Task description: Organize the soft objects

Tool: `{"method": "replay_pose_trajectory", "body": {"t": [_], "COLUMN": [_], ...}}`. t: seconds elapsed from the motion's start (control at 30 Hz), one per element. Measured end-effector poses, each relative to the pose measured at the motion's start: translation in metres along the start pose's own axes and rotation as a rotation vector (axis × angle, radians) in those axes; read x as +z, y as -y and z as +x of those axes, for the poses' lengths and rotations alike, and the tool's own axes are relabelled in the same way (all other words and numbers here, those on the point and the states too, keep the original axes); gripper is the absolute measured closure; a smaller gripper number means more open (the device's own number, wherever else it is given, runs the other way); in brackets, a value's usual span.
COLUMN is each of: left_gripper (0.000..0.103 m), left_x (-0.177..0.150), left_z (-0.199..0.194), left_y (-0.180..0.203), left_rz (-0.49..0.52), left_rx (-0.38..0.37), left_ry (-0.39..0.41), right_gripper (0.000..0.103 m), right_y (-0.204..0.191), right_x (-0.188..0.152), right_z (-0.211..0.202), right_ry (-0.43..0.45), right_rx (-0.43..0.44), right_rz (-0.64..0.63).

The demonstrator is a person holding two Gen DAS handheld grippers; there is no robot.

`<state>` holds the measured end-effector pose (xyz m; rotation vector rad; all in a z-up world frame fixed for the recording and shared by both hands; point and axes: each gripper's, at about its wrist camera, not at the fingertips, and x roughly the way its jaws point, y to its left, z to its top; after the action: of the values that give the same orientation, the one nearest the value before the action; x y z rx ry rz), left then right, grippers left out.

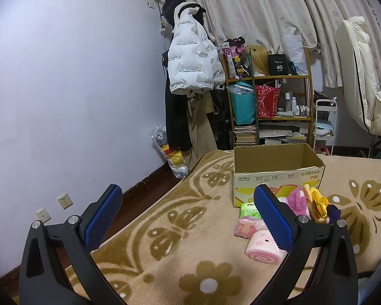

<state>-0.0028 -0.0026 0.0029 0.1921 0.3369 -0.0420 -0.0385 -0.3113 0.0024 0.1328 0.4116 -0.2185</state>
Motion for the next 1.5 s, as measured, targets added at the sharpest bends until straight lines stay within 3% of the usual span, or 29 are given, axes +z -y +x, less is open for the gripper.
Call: {"method": "replay_pose_trajectory", "body": {"t": [0.53,0.8,0.97,1.23,1.5], "left_gripper": [0.001,0.001,0.001,0.001,0.001], "left_x": [-0.002,-0.005,-0.006,-0.003,-0.005], "left_z": [0.003,0.007,0.015,0.015,0.035], "left_y": [0.001,0.001,0.006,0.022,0.049], "left_rz": [0.0,0.002,0.012,0.056,0.12], "left_rx": [-0.007,-0.013,-0.02,-0.051,-0.101], "left_ry": [-0.009,-0.021,-0.065,-0.072,-0.152], "right_gripper": [0.0,0.0,0.0,0.0,0.0], "right_y": [0.0,-0.003,-0.007,-0.01,-0.022], "right_x": [-0.001,-0.012,-0.015,-0.01,-0.006], "right_z": [0.002,0.012,0.016,0.033,0.056], "right_ry": [-0.002,-0.045,-0.071,-0.137,-0.188], "right_rx": [0.0,-0.005,-0.015,0.004,-0.027], "right_rz": [0.0,-0.002,-0.016,-0.032,-0.107]}}
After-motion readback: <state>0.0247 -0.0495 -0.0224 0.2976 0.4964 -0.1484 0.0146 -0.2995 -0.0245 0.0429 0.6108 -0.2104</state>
